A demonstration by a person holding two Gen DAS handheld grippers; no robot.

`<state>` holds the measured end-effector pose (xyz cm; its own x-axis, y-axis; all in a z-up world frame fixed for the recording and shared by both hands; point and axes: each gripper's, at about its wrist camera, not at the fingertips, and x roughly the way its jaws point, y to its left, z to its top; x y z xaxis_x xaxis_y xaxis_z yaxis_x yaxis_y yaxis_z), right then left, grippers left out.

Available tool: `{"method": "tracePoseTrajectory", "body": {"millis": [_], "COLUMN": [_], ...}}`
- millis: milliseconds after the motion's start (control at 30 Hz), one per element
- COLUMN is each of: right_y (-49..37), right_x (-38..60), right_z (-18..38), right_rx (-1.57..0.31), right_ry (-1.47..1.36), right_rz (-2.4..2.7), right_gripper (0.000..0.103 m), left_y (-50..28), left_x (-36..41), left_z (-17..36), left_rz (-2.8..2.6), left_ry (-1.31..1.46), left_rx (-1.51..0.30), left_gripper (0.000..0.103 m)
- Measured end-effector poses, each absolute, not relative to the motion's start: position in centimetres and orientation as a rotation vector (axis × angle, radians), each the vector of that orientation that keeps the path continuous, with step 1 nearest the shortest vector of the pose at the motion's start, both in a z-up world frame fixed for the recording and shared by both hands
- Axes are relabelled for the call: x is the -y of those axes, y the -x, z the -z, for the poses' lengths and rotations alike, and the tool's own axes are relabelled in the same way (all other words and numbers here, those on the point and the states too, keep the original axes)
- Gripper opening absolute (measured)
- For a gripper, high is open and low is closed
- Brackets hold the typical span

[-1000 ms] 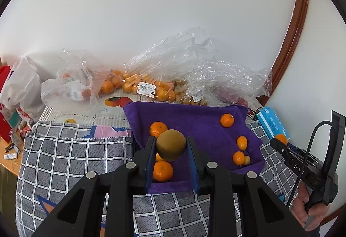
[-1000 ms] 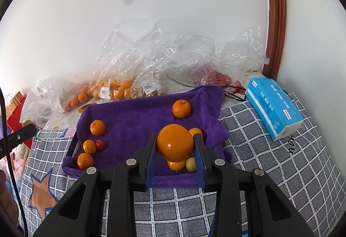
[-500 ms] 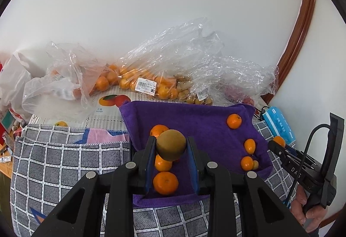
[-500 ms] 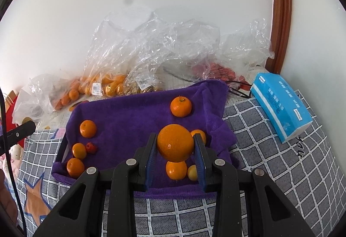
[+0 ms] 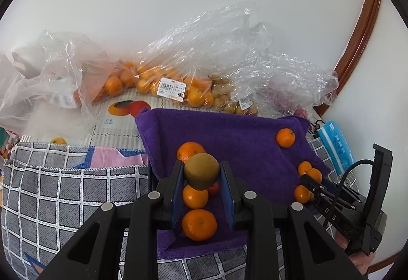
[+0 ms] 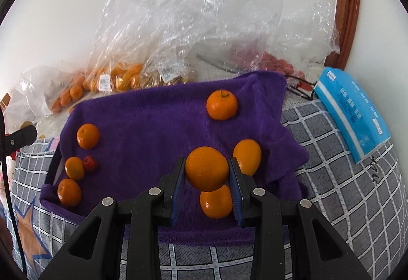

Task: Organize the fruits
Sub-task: 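Lower both fruits onto the towel and open both grippers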

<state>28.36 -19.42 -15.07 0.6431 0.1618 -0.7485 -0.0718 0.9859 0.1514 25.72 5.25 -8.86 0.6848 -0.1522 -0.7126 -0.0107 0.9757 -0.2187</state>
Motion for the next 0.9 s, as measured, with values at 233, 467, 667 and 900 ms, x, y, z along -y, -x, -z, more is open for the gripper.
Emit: {"method": "tracePoseTrajectory", "body": {"millis": [233,467,667,900], "right_y": [-29.1,-29.7,-29.8,-29.0], "right_x": [18.9,18.2,18.6,19.3], "right_z": [17.1,17.4,17.5,16.4], "right_rx": [-0.891,-0.885,-0.882,-0.850], "right_ry": [-0.113,-0.078,-0.092,-0.112], "right_rz": [-0.138,-0.136,-0.149,-0.147], "right_gripper": [0.033,0.033,0.033,0.041], "left_y": [-26.2,-26.7,-26.5,-26.2], "left_x": [-5.7,-5.9,-6.0,-5.1], "left_z": [9.8,10.4,11.3,12.1], "left_rz": [0.078,0.081,0.092,0.164], "left_ry": [0.216,0.214,0.219,0.237], "left_rx": [-0.834,-0.844,-0.859,-0.888], "left_gripper": [0.026,0.026,0.026,0.026]}}
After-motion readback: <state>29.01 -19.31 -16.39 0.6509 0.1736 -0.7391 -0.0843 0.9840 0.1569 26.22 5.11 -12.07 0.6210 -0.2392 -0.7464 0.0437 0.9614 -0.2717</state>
